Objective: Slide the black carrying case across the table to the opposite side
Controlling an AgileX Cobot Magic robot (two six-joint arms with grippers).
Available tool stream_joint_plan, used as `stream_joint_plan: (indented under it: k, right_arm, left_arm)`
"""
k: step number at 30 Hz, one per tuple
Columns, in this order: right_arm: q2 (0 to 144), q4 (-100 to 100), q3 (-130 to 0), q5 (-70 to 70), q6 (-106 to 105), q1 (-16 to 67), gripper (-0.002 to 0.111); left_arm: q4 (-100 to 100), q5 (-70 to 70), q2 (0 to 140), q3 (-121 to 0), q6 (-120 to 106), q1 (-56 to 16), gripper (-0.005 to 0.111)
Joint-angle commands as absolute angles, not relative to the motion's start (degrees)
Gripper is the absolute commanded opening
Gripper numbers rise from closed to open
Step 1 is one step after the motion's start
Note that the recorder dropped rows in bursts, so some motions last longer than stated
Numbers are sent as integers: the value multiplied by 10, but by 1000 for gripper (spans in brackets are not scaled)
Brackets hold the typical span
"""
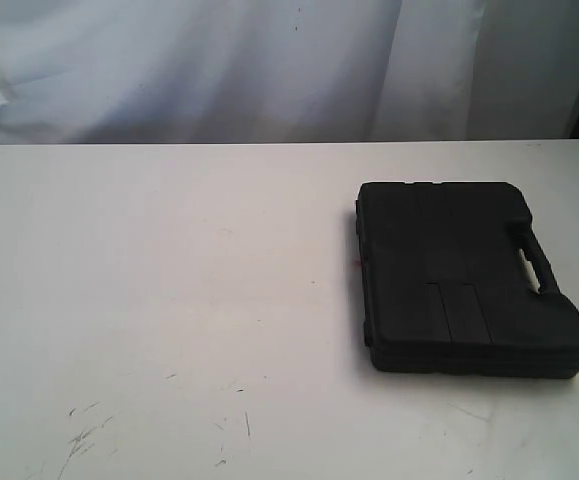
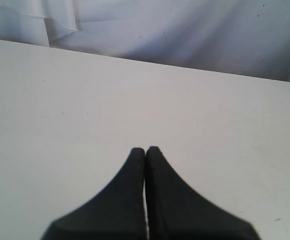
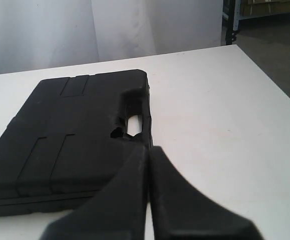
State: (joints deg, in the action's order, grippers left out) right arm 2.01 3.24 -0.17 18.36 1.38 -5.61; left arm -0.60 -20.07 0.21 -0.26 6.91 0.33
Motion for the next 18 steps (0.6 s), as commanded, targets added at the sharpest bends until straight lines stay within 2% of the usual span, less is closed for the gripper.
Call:
stream_joint_plan:
  k: [1,18]
  right_arm:
    - [16,28,0,183,13,-57,0]
    - [16,28,0,183,24,-57,0]
  left_arm:
    - [-5,-199,0,0,69,0,0]
    - [-5,-199,0,0,70,0,0]
